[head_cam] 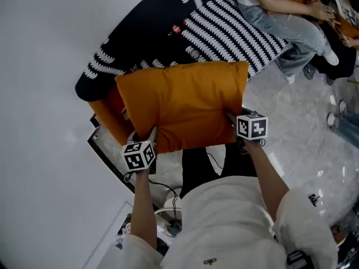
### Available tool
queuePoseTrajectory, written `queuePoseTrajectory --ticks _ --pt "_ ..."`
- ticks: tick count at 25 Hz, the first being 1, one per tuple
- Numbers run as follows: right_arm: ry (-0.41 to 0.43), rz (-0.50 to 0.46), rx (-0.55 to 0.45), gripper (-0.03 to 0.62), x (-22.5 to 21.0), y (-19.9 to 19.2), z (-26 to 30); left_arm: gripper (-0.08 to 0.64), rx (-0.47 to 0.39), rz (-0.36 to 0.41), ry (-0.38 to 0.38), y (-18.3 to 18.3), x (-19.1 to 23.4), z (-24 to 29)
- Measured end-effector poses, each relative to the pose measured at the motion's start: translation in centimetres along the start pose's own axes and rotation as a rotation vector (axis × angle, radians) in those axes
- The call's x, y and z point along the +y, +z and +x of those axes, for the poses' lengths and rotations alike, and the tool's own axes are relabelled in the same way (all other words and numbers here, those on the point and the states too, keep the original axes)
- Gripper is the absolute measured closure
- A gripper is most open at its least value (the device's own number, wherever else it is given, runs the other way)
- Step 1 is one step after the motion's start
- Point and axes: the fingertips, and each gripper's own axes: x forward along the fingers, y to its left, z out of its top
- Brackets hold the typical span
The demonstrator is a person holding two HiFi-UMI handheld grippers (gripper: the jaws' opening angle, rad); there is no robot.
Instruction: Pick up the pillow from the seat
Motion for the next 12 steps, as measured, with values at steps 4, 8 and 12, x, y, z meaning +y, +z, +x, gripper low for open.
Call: queuePoseTrajectory --ticks 4,8,12 --pt "0.082 -0.067 -0.075 0.408 -0.5 2.0 -4.0 0.334 -0.068 -0.041 0.047 -0.1 -3.7 -3.9" --pt "0.156 -0.148 -0.125 0.410 -0.5 3.2 -9.0 0.334 -0.156 -0.059 0.092 -0.5 -7.8 -8.7" --pt "0.220 -0.228 -0.152 0.411 0.8 3.6 -13.1 0.333 -0.234 -0.079 0.148 -1.4 -10.4 -13.5"
